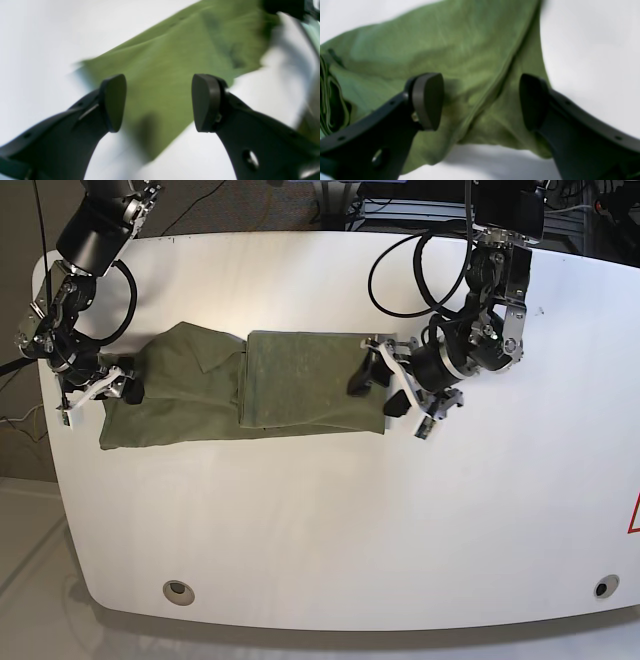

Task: Fold the T-shirt properly
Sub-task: 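Release the folded end and lift the left gripper away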

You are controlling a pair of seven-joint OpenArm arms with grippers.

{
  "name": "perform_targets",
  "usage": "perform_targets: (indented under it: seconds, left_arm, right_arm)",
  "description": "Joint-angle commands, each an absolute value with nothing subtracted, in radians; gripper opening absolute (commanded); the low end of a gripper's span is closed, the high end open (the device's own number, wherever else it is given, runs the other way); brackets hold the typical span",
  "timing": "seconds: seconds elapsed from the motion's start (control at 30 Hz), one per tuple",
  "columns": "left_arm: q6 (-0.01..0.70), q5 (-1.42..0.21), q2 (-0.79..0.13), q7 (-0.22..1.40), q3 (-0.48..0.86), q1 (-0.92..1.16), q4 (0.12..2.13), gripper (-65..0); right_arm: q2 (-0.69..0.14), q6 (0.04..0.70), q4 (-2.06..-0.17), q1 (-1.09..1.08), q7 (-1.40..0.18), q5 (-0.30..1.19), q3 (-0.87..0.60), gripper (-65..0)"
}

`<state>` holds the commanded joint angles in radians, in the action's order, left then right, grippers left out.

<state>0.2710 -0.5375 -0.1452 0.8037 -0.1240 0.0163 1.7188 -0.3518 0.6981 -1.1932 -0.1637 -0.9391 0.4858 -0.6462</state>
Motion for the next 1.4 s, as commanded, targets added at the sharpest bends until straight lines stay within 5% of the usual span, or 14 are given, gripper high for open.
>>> perform_targets:
  seconds: [0.13, 1.4]
  left_arm:
    - [0.167, -0.531, -0.146, 0.824, -0.099, 0.012, 1.714, -25.5]
    - [0.175, -0.534, -0.195, 0.817, -0.054, 0.105, 1.728, -24.7]
  right_arm:
    - [-0.360, 0.698, -1.120, -0.181, -0.932, 0.484, -0.646, -19.4]
    - [-0.356, 0.698, -1.117, -0.192, -0.928, 0.497, -0.660, -19.7]
